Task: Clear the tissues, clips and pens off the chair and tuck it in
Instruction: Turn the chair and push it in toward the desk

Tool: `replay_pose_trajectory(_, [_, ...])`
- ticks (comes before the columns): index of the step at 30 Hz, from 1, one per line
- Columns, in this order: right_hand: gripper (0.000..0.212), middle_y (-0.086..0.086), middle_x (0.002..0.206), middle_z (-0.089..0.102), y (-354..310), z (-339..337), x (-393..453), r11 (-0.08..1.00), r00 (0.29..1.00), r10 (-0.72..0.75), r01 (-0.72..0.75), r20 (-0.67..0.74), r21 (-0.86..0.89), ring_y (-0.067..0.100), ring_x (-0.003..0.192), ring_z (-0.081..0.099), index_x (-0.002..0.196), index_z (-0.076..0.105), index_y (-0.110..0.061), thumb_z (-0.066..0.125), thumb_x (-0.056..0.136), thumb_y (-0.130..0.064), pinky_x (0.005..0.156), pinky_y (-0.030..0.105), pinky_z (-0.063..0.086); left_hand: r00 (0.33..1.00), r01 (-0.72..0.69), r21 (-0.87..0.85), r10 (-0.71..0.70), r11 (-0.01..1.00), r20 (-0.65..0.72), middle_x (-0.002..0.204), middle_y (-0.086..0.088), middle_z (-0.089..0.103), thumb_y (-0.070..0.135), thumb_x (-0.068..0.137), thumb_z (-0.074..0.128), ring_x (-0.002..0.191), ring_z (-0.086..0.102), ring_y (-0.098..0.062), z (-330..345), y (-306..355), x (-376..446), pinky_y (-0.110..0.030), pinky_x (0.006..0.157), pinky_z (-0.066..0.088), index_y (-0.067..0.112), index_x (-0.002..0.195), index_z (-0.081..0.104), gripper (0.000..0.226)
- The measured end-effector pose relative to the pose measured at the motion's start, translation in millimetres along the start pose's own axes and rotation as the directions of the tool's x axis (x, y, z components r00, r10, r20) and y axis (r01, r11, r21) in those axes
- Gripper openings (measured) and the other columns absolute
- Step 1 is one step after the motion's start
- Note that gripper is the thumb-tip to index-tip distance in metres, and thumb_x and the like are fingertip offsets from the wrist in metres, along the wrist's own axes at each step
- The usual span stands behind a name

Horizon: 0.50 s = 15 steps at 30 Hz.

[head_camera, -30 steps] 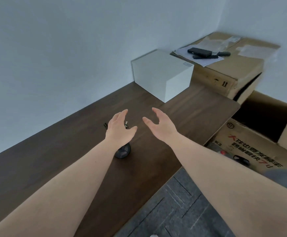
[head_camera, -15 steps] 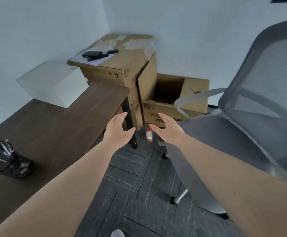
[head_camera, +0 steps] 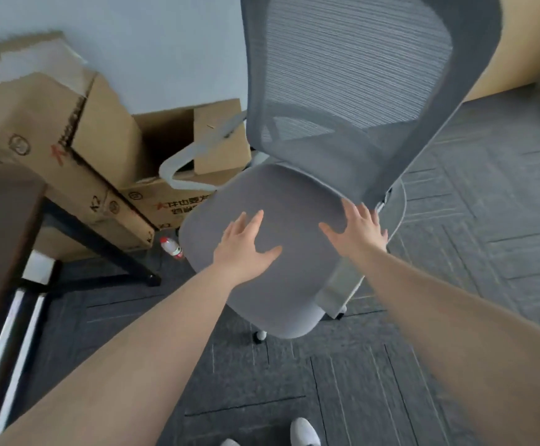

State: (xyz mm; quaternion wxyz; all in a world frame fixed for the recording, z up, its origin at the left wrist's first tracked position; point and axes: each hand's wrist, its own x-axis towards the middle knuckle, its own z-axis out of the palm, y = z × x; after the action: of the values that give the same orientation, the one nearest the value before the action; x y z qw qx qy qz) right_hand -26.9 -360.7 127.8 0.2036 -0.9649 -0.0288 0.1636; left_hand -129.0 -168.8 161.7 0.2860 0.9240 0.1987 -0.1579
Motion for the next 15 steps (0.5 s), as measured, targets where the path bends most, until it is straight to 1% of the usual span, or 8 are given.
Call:
replay_pose_trajectory(3, [0.083,0.002,0.163,0.005,46,-3,6,0.994,0.994,0.103,-0.102,-0.033,0.027,0.029,0.15,-0.001,0.152,0.006,-0.035,0.052,0.087,-0.06,0.118,0.053,0.015,0.992,-0.064,0.029,0.06,0.998,0.107,0.161,0.004,-0.005,0.063,0.082,0.052,0.148,-0.005,-0.025,34,26,8,-0.05,0.118,0.015,0.041,0.147,-0.001,0.087])
replay_pose_trajectory(5, [0.085,0.004,0.163,0.002,70,-5,9,0.985,0.988,0.148,-0.143,-0.048,0.093,0.028,0.15,-0.002,0.153,0.004,-0.033,0.054,0.087,-0.056,0.119,0.05,0.017,0.98,-0.116,0.056,0.105,0.992,0.17,0.161,0.004,-0.008,0.065,0.082,0.05,0.148,-0.006,-0.025,54,41,9,-0.05,0.119,0.014,0.042,0.147,-0.004,0.088])
replay_pose_trajectory(8, [0.088,0.002,0.163,-0.002,93,-5,16,0.961,0.977,0.211,-0.203,-0.022,0.191,0.025,0.15,-0.003,0.153,0.0,-0.032,0.057,0.088,-0.052,0.115,0.05,0.023,0.959,-0.176,0.054,0.159,0.983,0.235,0.161,0.003,-0.01,0.067,0.08,0.051,0.148,-0.008,-0.025,80,59,10,-0.05,0.119,0.012,0.042,0.147,-0.006,0.091])
replay_pose_trajectory(10, [0.09,0.002,0.163,-0.003,100,-3,24,0.952,0.976,0.218,-0.21,-0.008,0.225,0.024,0.15,-0.001,0.153,-0.001,-0.03,0.058,0.088,-0.051,0.116,0.049,0.024,0.945,-0.195,0.027,0.181,0.98,0.274,0.161,0.002,-0.011,0.065,0.08,0.053,0.148,-0.009,-0.026,94,66,12,-0.05,0.119,0.01,0.042,0.147,-0.007,0.093])
replay_pose_trajectory(12, [0.091,0.003,0.163,-0.002,104,0,31,0.956,0.981,0.194,-0.189,0.0,0.226,0.025,0.15,0.002,0.154,0.0,-0.027,0.058,0.088,-0.051,0.118,0.048,0.023,0.929,-0.21,0.019,0.194,0.977,0.314,0.16,0.001,-0.013,0.061,0.081,0.056,0.148,-0.008,-0.027,106,71,15,-0.048,0.12,0.009,0.042,0.147,-0.007,0.093])
replay_pose_trajectory(14, [0.091,0.004,0.163,-0.001,105,6,39,0.963,0.987,0.16,-0.159,0.015,0.219,0.025,0.15,0.003,0.154,0.002,-0.022,0.057,0.088,-0.051,0.119,0.045,0.02,0.917,-0.223,0.014,0.204,0.975,0.342,0.16,0.002,-0.013,0.056,0.083,0.057,0.148,-0.003,-0.029,114,73,15,-0.048,0.12,0.011,0.043,0.147,-0.006,0.091])
replay_pose_trajectory(15, [0.091,0.005,0.163,-0.001,104,9,42,0.963,0.99,0.14,-0.142,0.022,0.229,0.026,0.15,0.004,0.154,0.004,-0.021,0.056,0.088,-0.053,0.119,0.044,0.021,0.914,-0.229,0.013,0.21,0.973,0.348,0.16,0.002,-0.013,0.053,0.084,0.058,0.148,0.0,-0.029,117,73,15,-0.047,0.12,0.014,0.043,0.147,-0.005,0.089])
